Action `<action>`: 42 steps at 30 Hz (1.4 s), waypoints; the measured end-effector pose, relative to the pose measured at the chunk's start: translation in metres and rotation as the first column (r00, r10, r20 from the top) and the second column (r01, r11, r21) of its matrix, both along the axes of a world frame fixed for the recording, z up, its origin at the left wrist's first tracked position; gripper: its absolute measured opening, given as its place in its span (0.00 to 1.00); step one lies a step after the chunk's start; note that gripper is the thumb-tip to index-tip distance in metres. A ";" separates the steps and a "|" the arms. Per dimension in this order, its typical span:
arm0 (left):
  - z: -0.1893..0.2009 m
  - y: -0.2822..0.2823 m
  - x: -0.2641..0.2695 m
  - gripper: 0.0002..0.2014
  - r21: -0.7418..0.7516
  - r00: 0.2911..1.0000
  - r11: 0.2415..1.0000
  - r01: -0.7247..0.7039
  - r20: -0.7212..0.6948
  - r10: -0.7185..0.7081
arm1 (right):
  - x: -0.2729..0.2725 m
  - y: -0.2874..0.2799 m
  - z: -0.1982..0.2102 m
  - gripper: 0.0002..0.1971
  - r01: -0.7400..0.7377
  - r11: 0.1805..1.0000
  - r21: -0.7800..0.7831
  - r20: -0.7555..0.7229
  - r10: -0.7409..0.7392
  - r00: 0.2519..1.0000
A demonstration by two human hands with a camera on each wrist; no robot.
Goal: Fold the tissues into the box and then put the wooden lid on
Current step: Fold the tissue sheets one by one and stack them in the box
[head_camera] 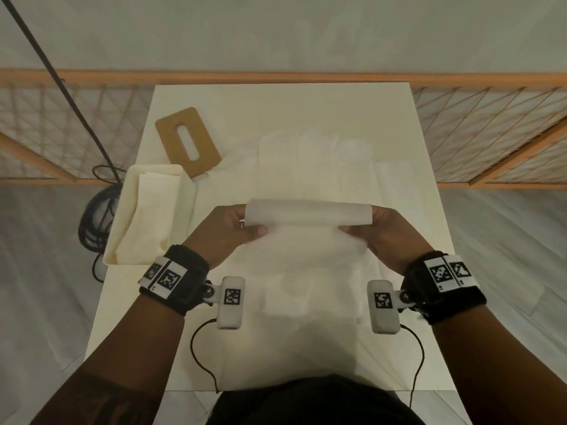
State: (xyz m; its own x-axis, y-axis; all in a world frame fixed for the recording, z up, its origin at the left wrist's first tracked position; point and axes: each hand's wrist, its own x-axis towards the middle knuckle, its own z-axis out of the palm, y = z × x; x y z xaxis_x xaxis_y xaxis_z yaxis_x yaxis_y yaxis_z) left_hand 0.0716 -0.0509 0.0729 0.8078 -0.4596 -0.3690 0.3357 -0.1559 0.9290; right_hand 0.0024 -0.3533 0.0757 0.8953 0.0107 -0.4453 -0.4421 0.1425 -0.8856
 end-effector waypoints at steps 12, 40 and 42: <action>-0.013 -0.009 0.002 0.25 0.203 0.999 0.979 0.032 0.037 -0.040 | 0.000 -0.022 -0.010 0.20 -0.155 0.972 -0.176 -0.064 0.146 0.987; -0.092 -0.043 -0.073 0.13 0.772 0.847 0.619 0.144 0.227 -0.480 | -0.054 0.002 -0.091 0.05 -0.307 0.497 -0.812 -0.260 0.163 0.952; -0.092 -0.047 -0.075 0.21 0.793 0.810 0.597 0.123 0.267 -0.522 | -0.036 0.002 -0.086 0.03 -0.207 0.484 -0.851 -0.163 0.131 0.978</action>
